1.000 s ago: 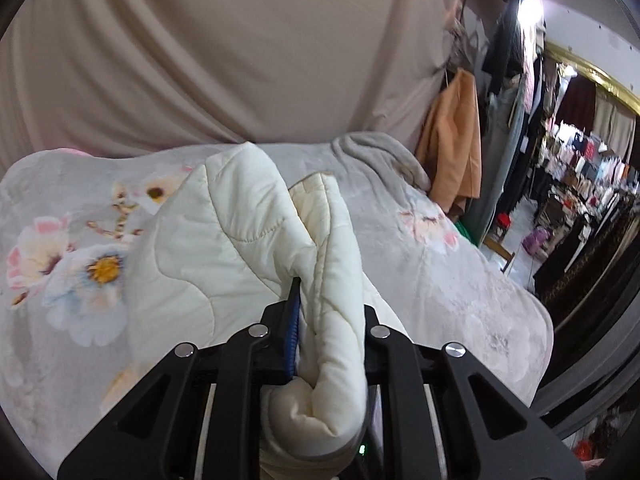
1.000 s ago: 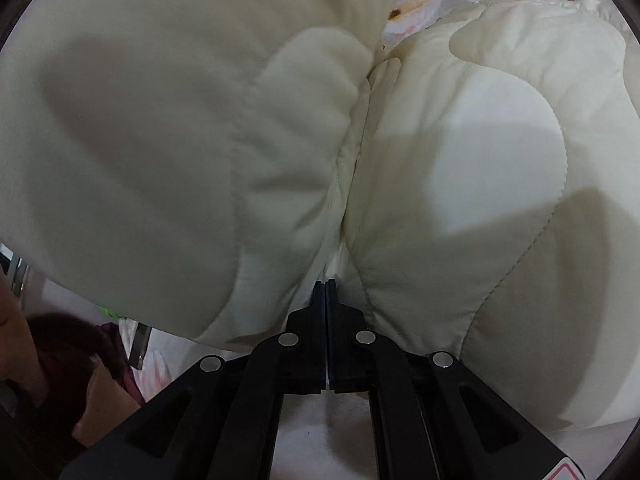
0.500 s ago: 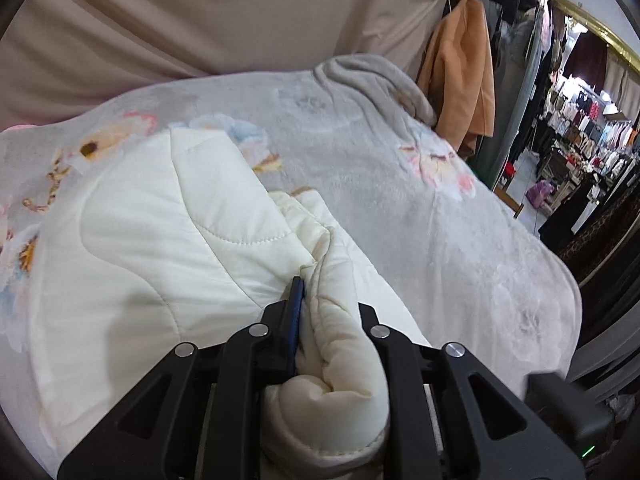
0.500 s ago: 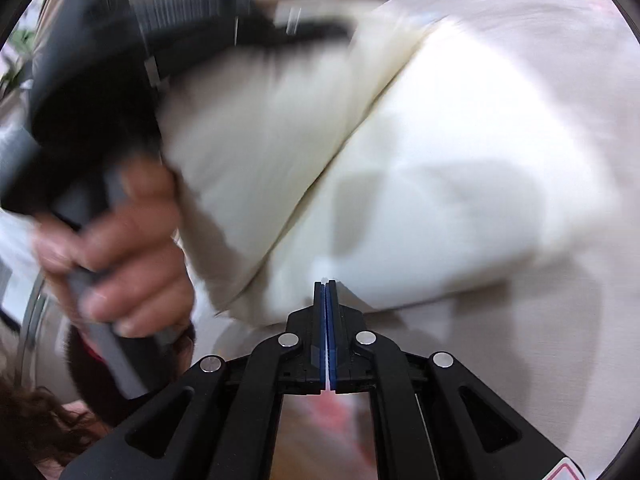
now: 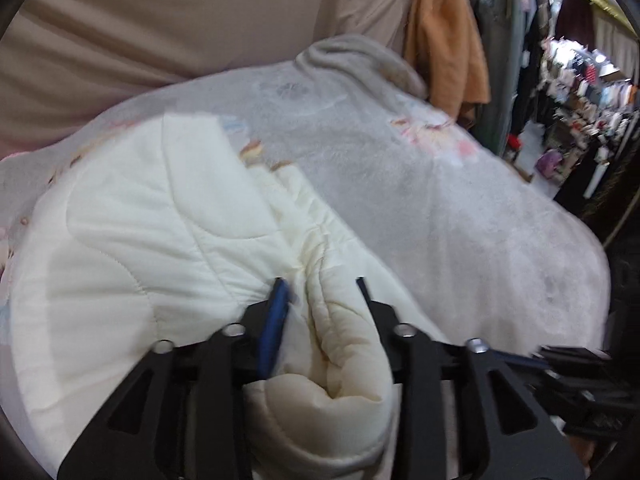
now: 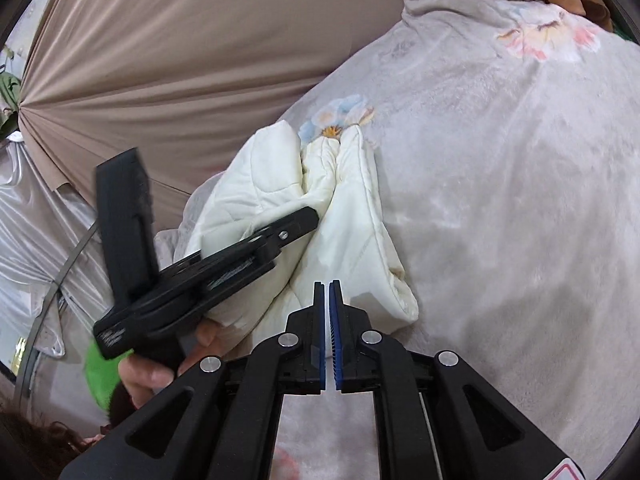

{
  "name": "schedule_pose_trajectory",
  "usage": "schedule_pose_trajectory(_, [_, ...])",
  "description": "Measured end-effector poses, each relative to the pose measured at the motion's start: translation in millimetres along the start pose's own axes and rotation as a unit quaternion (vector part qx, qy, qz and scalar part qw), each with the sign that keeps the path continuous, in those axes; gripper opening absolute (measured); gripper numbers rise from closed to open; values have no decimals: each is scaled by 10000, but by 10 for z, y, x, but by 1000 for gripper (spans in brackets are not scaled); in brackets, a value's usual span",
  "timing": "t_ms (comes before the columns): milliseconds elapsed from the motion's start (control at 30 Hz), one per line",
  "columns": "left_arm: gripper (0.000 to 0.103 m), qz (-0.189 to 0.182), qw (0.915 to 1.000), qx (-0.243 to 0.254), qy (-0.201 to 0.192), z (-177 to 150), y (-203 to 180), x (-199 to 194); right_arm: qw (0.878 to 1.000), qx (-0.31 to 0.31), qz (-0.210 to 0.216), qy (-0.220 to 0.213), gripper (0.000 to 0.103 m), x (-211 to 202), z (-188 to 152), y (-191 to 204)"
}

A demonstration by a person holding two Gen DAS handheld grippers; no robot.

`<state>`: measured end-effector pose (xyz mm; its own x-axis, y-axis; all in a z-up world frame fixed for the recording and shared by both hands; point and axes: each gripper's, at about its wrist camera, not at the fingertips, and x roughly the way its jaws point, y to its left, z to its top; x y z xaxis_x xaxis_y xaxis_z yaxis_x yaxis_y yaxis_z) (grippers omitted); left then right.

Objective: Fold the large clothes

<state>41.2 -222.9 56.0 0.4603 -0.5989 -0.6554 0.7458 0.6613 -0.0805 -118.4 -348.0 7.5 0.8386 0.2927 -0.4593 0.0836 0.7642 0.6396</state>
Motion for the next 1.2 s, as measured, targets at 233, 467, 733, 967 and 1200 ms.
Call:
schedule_pose_trajectory(233, [82, -257, 9914, -680, -1087, -45, 458, -1239, 9974, -274, 157, -647, 63, -234, 255, 301])
schedule_pose_trajectory(467, [87, 945, 9712, -1876, -1128, -438, 1252, -1604, 9944, -883, 573, -85, 89, 201, 388, 831])
schedule_pose_trajectory(733, [87, 775, 9781, -1726, -864, -570, 1088, -1429, 9972, -635, 363, 181, 26, 569, 307, 868])
schedule_pose_trajectory(967, [87, 389, 9877, -1263, -832, -356, 769, -1197, 9996, 12, 231, -155, 20, 288, 135, 192])
schedule_pose_trajectory(1200, [87, 841, 9928, -721, -446, -237, 479, -505, 9888, 1026, 966, 497, 23, 607, -84, -518])
